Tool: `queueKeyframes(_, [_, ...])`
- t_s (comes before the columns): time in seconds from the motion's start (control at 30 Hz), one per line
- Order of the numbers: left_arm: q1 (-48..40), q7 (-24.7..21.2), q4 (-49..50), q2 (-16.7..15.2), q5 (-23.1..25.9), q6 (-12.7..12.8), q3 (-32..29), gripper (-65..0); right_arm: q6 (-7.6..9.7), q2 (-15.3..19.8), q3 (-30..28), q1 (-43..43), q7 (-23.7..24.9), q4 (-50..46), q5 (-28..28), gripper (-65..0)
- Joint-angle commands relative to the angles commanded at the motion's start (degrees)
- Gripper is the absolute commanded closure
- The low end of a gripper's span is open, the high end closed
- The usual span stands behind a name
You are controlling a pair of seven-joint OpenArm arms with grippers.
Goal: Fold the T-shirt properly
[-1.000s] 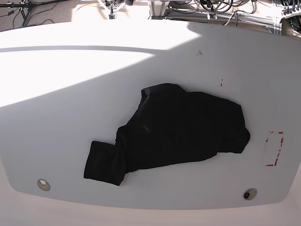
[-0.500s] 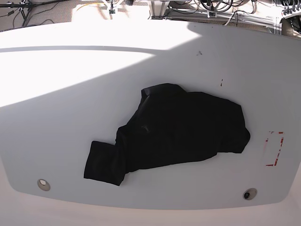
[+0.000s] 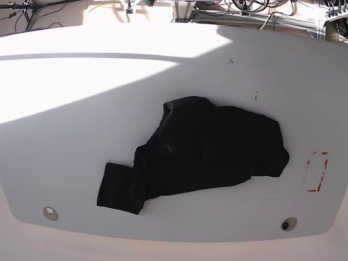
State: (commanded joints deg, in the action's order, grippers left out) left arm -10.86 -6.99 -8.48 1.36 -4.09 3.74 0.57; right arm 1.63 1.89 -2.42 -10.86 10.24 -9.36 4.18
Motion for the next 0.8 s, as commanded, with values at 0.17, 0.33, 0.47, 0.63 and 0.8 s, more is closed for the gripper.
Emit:
queueKeyframes(0.17, [-0.2, 0.0, 0.0, 0.0, 0.0, 0.0, 0.0, -0.7, -0.09, 0.0, 0.0, -1.1, 0.0, -0.1, -0.1, -4.8])
queueKeyframes(0.33, [-0.3, 0.0, 0.0, 0.0, 0.0, 0.0, 0.0, -0.7, -0.09, 0.0, 0.0, -1.3, 0.0, -0.2, -0.1, -4.8])
queueKeyframes(0.47, [-0.4, -0.3, -0.4, 0.0, -0.1, 0.0, 0.0, -0.7, -0.09, 0.0, 0.0, -1.2, 0.3, -0.3, 0.0, -4.8])
queueKeyframes(0.63, [-0.4, -0.3, -0.4, 0.1, -0.2, 0.0, 0.0, -0.7, -0.09, 0.0, 0.0, -1.1, 0.4, -0.4, 0.0, -4.8])
queueKeyframes(0.8, [-0.4, -0.3, -0.4, 0.0, -0.1, 0.0, 0.0, -0.7, -0.09, -0.1, 0.0, -1.0, 0.4, -0.4, -0.1, -4.8])
